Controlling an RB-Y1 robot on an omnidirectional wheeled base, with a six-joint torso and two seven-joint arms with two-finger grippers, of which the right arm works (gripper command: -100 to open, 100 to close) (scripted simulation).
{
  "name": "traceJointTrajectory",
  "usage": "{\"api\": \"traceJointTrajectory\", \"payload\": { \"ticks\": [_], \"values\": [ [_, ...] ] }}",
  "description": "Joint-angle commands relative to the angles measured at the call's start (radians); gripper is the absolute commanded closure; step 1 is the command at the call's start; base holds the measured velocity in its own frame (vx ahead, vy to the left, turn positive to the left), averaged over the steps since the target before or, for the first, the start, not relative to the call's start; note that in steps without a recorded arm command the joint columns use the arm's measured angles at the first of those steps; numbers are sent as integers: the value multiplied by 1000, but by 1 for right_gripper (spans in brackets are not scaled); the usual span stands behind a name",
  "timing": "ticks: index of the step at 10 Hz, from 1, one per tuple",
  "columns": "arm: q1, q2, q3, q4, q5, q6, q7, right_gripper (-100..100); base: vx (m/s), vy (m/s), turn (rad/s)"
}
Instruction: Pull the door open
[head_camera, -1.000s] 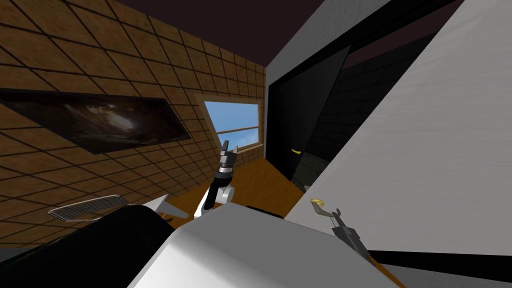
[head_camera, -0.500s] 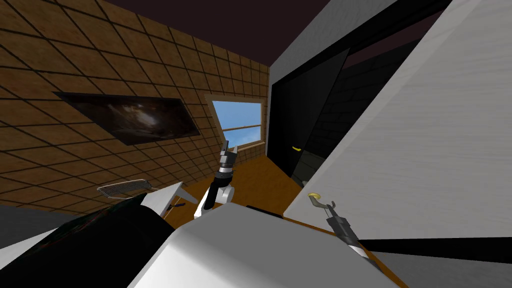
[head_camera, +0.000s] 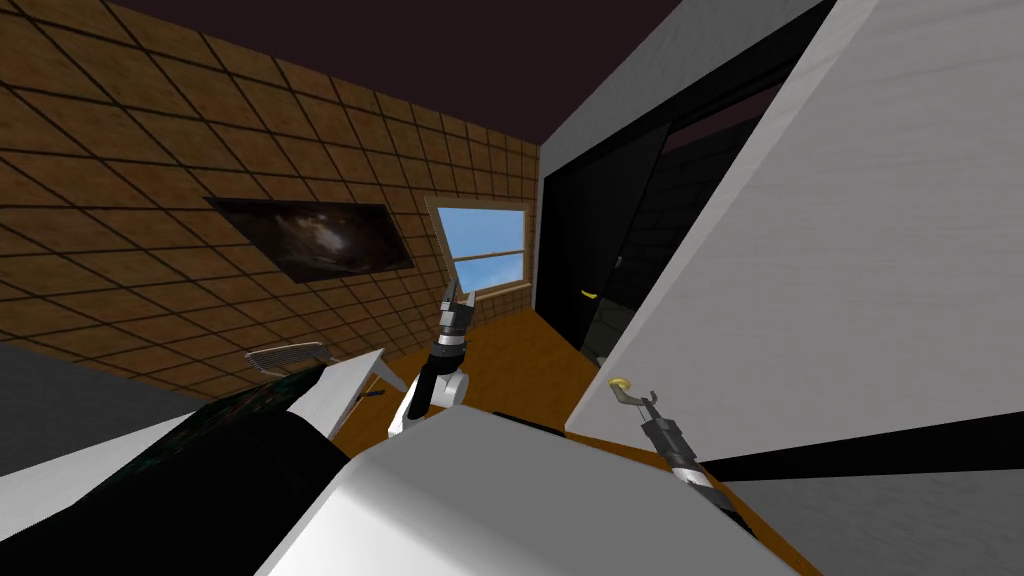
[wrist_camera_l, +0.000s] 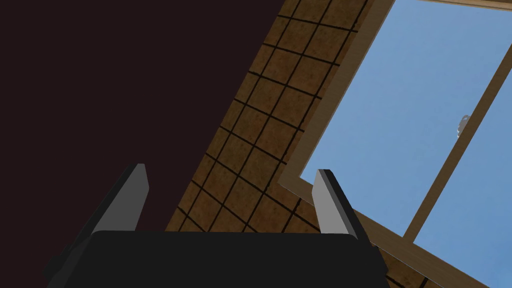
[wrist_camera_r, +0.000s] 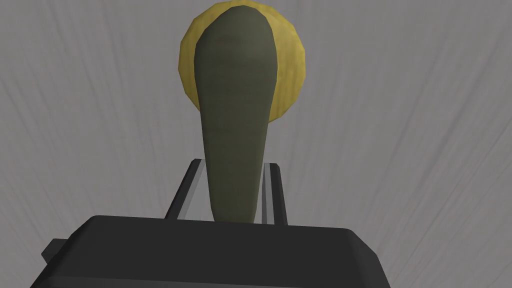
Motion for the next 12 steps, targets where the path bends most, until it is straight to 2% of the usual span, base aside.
{"api": "traceJointTrajectory", "payload": {
  "ticks": [1, 3, 4, 5, 6, 7, 8, 9, 11, 12],
  "values": [
    [5, 4, 12, -29, 6, 12, -2, 100, -95, -20, 51],
    [5, 4, 12, -29, 6, 12, -2, 100, -5, 9, -14],
    [-30, 6, 26, -6, 11, 15, -7, 100, -105, -37, 56],
    [-30, 6, 26, -6, 11, 15, -7, 100, -148, -65, 81],
    [-52, 7, 35, 9, 14, 17, -11, 100, -172, -89, 85],
    [-52, 7, 35, 9, 14, 17, -11, 100, -141, -55, 37],
    [-74, 9, 44, 23, 17, 19, -14, 100, -166, -77, 8],
    [-69, 3, 34, 24, 12, 15, -13, 100, -83, -45, 17],
    [-56, -3, 42, 44, 7, -15, -21, 100, -168, -40, 249],
    [-56, -3, 42, 44, 7, -15, -21, 100, -136, -43, 59]
  ]
}}
